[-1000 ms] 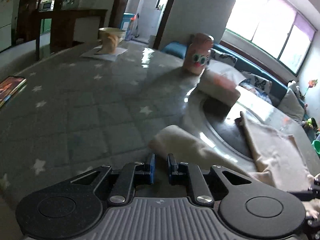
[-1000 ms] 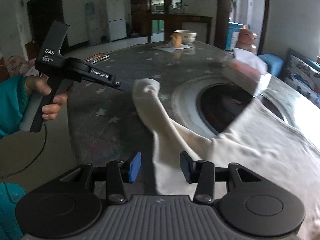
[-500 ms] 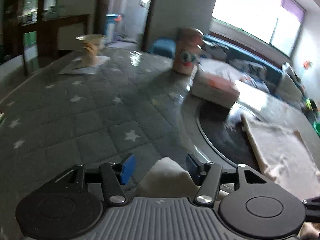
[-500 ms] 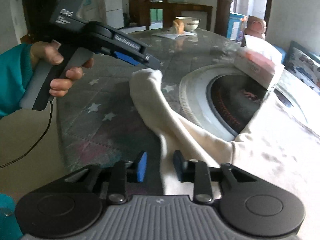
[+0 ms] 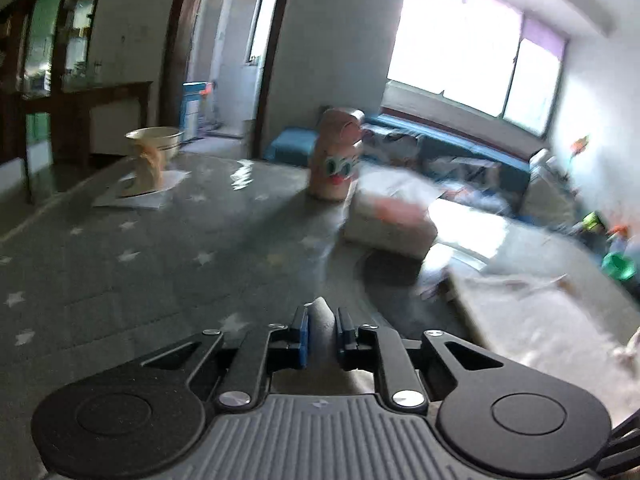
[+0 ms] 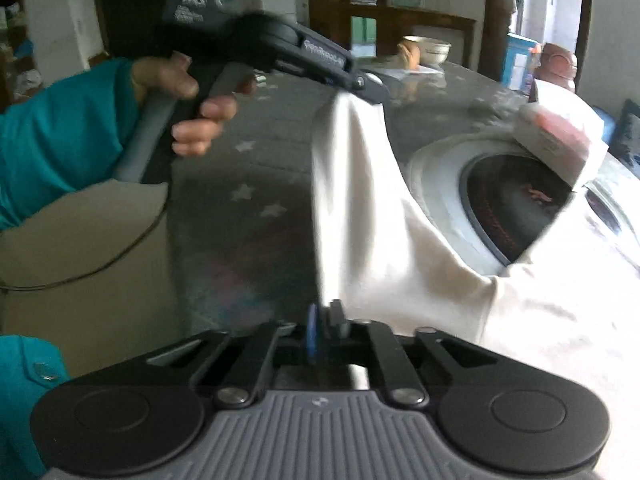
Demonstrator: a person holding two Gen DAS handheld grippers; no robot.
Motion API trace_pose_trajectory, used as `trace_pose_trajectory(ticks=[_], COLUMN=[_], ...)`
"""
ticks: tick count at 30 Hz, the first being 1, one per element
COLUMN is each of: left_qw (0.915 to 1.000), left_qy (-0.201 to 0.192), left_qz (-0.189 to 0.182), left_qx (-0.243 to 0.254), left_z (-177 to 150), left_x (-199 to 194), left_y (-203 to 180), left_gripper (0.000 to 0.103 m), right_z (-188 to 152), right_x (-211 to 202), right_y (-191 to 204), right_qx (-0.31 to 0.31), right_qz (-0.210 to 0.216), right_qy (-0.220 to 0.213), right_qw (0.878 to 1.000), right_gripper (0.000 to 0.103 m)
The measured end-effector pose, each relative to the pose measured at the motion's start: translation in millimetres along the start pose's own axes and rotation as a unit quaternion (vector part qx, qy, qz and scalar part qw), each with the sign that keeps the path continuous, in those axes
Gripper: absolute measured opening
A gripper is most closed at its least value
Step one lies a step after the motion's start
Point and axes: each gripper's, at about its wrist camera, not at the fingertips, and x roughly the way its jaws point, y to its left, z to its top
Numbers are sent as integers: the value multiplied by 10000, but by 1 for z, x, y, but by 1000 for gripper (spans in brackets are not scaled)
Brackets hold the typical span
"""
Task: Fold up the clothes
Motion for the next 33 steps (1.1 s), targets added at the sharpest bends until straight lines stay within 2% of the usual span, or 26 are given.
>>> trace_pose_trajectory(ticks=[2, 4, 8, 11, 13, 15, 18, 19, 21, 24, 25, 28, 33], left_qw=[9996, 9981, 9961, 9966, 9972, 9977, 9970, 9962, 9957, 9949, 9949, 9949, 9915], left_qy=[164, 362, 491, 491, 493, 528, 669, 737, 760, 736, 729, 721, 672], left_qz=[206, 486, 671, 599, 507, 407, 394, 452, 519, 631, 645, 679, 991], left_qx=[27, -51, -287, -276, -238, -93, 39, 57, 118, 265, 266, 186, 501], left_z=[-5, -9, -13, -14, -15, -17, -24, -26, -30, -32, -32, -33, -34], left_x=[5, 10, 9, 2, -2, -3, 0, 3, 5, 4, 4, 2, 2], left_y=[5, 14, 32, 32, 29, 22, 13, 12, 12, 9, 11, 14, 5], left_gripper=[23, 23, 23, 26, 37, 43, 44, 43, 41, 29, 22, 14, 10], right_z=[3, 6, 13, 17, 17, 16, 15, 16, 18, 17, 16, 11, -16], right_x=[-4, -9, -18, -14, -7, 0, 12, 15, 17, 8, 4, -11, -49], right_y=[-4, -10, -23, -45, -55, -59, -57, -56, -53, -52, -52, -52, -59], right_qx=[121, 254, 544, 981, 1131, 1213, 1159, 1116, 1118, 1163, 1158, 1148, 1102], right_qz=[13, -47, -233, -816, -1063, -1130, -1094, -1076, -1006, -863, -893, -992, -1467], right_qy=[-83, -190, -397, -370, -289, -208, -186, -225, -304, -403, -412, -430, -249], right_qw=[9999, 9995, 9975, 9911, 9875, 9859, 9870, 9877, 9882, 9886, 9884, 9875, 9827], right_gripper=[16, 16, 16, 16, 16, 17, 24, 28, 29, 29, 29, 32, 39])
